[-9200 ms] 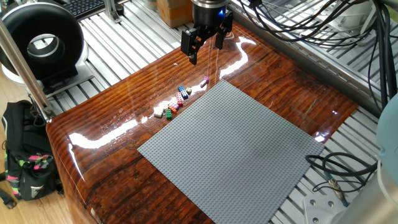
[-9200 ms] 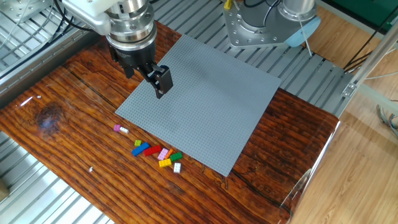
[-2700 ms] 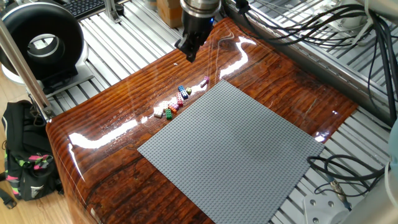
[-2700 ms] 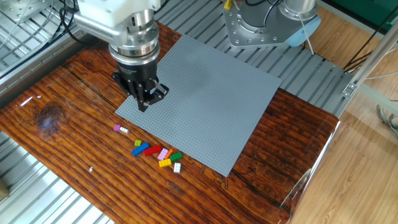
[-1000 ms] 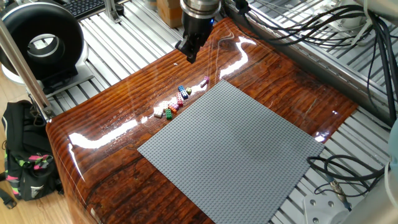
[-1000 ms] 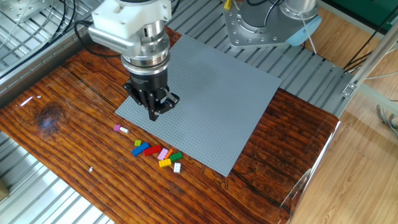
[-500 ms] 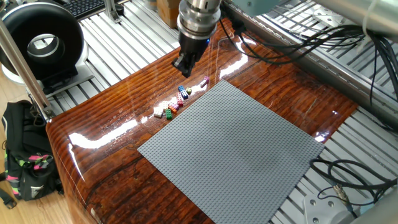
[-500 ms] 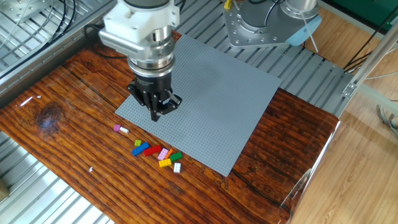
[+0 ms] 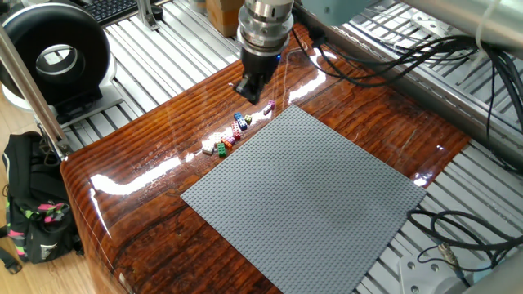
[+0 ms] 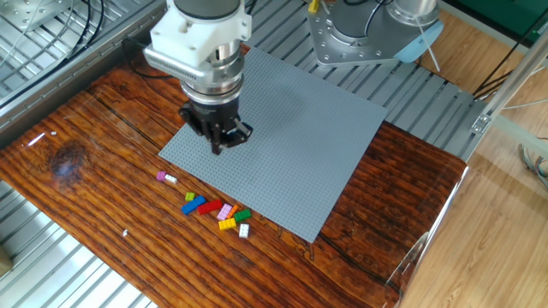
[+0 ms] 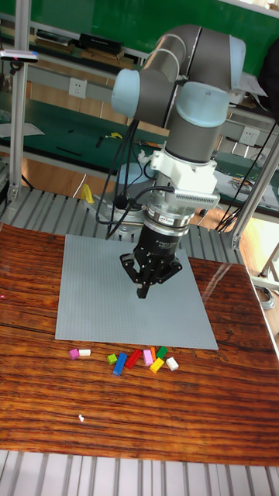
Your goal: Build with small Lego blocks
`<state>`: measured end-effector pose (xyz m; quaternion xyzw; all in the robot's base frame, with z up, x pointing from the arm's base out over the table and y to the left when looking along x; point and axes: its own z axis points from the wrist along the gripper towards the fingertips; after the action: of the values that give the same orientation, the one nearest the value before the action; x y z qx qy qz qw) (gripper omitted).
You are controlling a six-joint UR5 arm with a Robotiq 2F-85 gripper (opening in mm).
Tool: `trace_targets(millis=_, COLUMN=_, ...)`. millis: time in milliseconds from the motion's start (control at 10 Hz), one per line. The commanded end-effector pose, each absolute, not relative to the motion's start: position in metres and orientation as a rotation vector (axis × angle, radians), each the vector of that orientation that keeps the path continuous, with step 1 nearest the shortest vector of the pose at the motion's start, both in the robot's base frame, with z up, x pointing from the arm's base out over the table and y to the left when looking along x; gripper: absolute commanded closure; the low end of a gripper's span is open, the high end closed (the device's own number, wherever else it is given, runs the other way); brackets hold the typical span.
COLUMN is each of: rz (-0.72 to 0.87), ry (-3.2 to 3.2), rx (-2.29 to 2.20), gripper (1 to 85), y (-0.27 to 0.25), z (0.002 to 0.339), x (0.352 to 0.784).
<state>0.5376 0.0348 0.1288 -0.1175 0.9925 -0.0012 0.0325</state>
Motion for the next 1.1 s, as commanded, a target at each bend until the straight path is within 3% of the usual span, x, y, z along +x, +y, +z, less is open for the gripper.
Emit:
trace_targets(millis=0, rz=0.055, ry=3.119, rx=-0.511, gripper=84.0, y=0.041, z=0.129, x=0.514)
trace_targets(millis=100, rz=-0.017, ry=3.067, rx=-0.522, gripper=84.0, y=0.031, z=0.129, x=0.529)
trace_targets(millis=200, rz=-0.153, ry=3.13, rx=-0.52, gripper=84.0, y=0.006, z=0.131, x=0.515)
trace_targets(millis=300, rz=-0.111, ry=3.179, rx=-0.505, gripper=84.0, y=0.013, z=0.127, x=0.509)
trace_targets(millis=500, rz=0.174, ry=3.099, rx=-0.484, gripper=81.7, y=0.064, z=0.107, x=0.551)
trace_targets(millis=600, rz=0.147, ry=3.038, rx=-0.54, gripper=76.3, y=0.064, z=0.098, x=0.574)
trace_targets(millis=700, rz=0.091, ry=3.014, rx=-0.538, gripper=75.7, y=0.064, z=0.091, x=0.588)
trace_targets(millis=1000, rz=0.138, ry=2.972, rx=-0.455, gripper=73.7, y=0.105, z=0.082, x=0.598)
